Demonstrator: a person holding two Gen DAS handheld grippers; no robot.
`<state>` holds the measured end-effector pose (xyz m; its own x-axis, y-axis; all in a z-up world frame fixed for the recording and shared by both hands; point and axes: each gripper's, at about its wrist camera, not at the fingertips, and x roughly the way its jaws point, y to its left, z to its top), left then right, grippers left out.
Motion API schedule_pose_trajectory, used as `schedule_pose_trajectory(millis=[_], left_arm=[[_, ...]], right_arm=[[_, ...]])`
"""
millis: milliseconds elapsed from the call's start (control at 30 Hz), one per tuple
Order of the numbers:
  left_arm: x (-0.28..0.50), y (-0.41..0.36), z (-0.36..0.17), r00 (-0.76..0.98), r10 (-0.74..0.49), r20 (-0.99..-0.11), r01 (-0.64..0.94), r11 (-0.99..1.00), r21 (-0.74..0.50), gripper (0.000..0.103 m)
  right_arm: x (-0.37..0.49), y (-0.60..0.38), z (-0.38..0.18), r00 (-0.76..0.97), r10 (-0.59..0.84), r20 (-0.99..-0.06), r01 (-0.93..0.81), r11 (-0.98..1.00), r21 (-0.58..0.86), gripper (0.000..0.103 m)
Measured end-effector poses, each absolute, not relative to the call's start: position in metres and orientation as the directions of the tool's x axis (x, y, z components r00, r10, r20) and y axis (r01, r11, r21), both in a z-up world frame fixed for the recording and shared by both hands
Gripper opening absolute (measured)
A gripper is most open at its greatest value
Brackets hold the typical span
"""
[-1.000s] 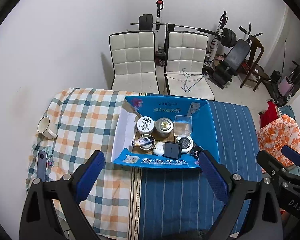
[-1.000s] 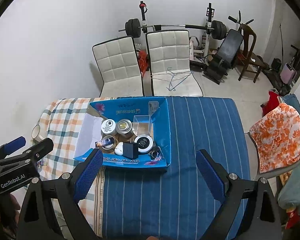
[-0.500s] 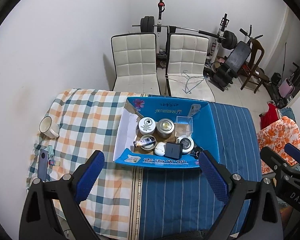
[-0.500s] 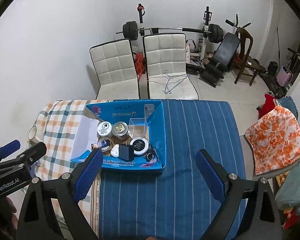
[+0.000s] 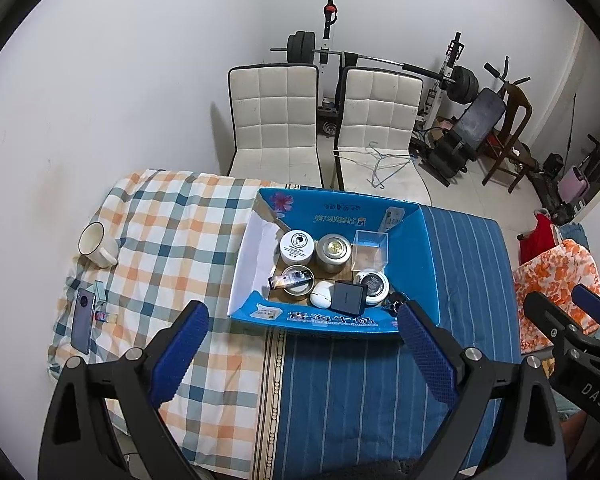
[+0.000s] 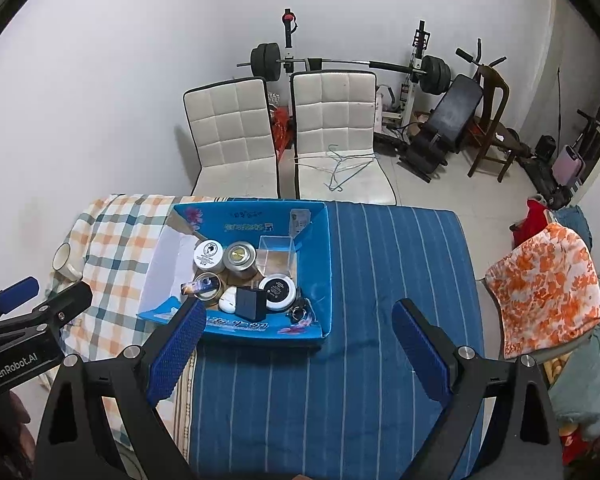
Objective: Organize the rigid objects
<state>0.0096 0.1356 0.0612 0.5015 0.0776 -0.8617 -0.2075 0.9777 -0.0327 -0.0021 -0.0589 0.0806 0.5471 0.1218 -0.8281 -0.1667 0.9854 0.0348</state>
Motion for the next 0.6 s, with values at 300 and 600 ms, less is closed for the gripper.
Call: schedule_pose_trajectory(millis=[300, 600], left_arm=[[0.007, 0.137, 0.055, 0.489, 0.083, -0.868, -0.213, 0.977, -0.027, 0.097], [0.005, 0.135, 0.046, 0.466, 0.076, -0.882, -0.214, 0.976, -0.029, 0.097]], right_arm=[[-0.005, -0.056, 0.076, 0.542, 0.119, -0.832, -0.168, 0.985, 0.031, 0.096], [-0.007, -0.06, 0.054, 0.492, 0.123, -0.862, -0.162, 0.986, 0.048, 0.096]])
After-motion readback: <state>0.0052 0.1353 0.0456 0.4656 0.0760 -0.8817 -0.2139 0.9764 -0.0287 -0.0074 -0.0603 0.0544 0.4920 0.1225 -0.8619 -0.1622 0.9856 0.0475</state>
